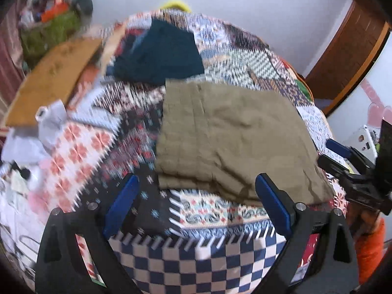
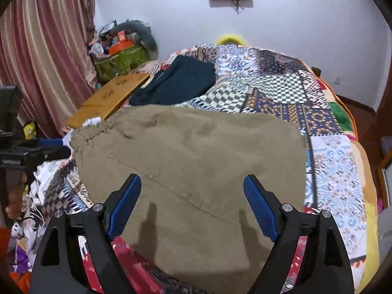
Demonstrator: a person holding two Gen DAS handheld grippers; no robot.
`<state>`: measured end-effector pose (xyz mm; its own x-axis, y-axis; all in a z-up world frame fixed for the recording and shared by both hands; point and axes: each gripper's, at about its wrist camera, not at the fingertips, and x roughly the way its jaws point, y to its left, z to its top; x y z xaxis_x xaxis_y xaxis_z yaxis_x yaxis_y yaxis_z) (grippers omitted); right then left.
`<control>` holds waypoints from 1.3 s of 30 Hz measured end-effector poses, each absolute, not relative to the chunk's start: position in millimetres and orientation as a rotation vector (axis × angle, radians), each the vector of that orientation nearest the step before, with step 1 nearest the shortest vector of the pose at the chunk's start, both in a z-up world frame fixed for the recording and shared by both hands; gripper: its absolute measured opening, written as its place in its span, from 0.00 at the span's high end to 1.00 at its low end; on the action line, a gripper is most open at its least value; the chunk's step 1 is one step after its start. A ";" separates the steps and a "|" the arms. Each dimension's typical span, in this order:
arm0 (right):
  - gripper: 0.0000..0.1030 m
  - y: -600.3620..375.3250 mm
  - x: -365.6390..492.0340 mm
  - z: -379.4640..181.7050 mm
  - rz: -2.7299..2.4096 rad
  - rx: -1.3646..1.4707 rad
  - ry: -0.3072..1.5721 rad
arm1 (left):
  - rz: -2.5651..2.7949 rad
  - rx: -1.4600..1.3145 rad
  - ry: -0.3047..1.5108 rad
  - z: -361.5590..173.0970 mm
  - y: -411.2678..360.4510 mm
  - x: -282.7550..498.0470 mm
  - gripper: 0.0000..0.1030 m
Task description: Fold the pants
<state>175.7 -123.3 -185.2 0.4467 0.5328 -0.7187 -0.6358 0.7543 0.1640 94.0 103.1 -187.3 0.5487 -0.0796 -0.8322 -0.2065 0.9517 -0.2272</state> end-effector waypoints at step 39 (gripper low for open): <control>0.19 -161.2 169.3 -219.4 0.650 0.001 0.983 | 0.457 -0.004 0.718 -140.5 116.8 98.0 0.67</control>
